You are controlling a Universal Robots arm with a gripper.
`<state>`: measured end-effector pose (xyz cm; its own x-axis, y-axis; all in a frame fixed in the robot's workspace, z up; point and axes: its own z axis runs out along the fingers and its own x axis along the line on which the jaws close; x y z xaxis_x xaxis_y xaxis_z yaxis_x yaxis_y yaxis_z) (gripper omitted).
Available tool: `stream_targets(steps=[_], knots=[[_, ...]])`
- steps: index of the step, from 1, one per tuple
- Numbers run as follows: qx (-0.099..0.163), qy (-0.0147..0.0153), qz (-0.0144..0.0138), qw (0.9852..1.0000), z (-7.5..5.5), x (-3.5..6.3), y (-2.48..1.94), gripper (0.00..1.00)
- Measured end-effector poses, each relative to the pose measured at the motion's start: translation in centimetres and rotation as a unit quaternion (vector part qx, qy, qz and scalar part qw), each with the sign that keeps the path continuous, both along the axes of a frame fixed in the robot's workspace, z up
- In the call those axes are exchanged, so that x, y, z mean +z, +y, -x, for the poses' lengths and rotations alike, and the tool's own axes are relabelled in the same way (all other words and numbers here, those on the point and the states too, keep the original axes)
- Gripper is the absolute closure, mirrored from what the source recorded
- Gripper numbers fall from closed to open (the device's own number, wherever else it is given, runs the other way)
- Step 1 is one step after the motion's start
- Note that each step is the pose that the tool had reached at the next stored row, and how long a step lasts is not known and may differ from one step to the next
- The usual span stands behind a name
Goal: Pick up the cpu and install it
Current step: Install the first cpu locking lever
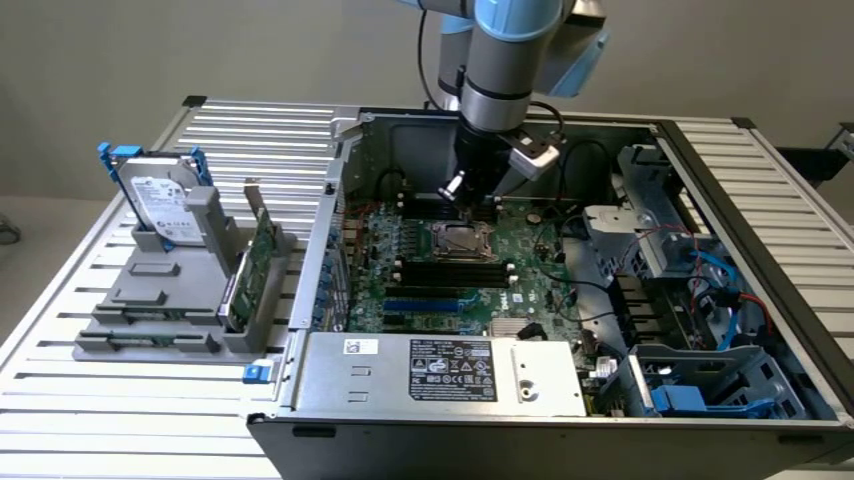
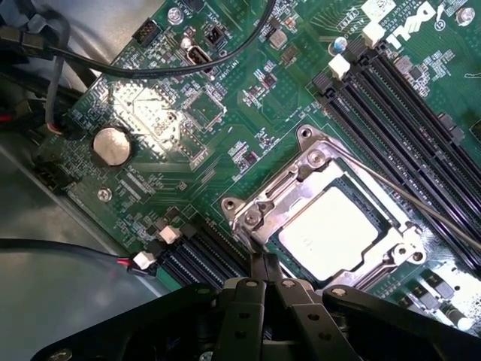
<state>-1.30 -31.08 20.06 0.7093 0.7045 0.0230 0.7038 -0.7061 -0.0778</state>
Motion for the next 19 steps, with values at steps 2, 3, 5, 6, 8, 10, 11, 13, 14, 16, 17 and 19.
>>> stream_targets(steps=[2,3,5,6,8,10,11,13,14,16,17,19], knots=[[0.000,0.0000,0.0000,1.0000,-0.07,-0.04,0.01,0.89],[0.000,-0.0001,0.0000,1.0000,-0.11,-0.05,0.02,0.89],[0.000,0.0000,0.0000,1.0000,-0.19,-0.07,0.03,0.89],[0.000,-0.0001,0.0000,1.0000,-0.22,-0.08,0.02,0.89],[0.000,-0.0001,-0.0001,1.0000,-0.28,-0.10,0.02,0.89],[0.001,-0.0001,-0.0001,1.0000,-0.35,-0.12,0.03,0.89],[0.001,-0.0001,-0.0001,1.0000,-0.38,-0.13,0.03,0.89],[0.001,-0.0002,-0.0002,1.0000,-0.40,-0.17,0.03,0.89],[0.001,-0.0002,-0.0002,1.0000,-0.40,-0.20,0.03,0.89],[0.001,-0.0001,-0.0011,1.0000,-0.40,-0.24,0.02,0.89],[0.001,0.0000,-0.0019,1.0000,-0.40,-0.26,0.02,0.89],[0.001,-0.0001,-0.0044,1.0000,-0.40,-0.32,0.02,0.89]])
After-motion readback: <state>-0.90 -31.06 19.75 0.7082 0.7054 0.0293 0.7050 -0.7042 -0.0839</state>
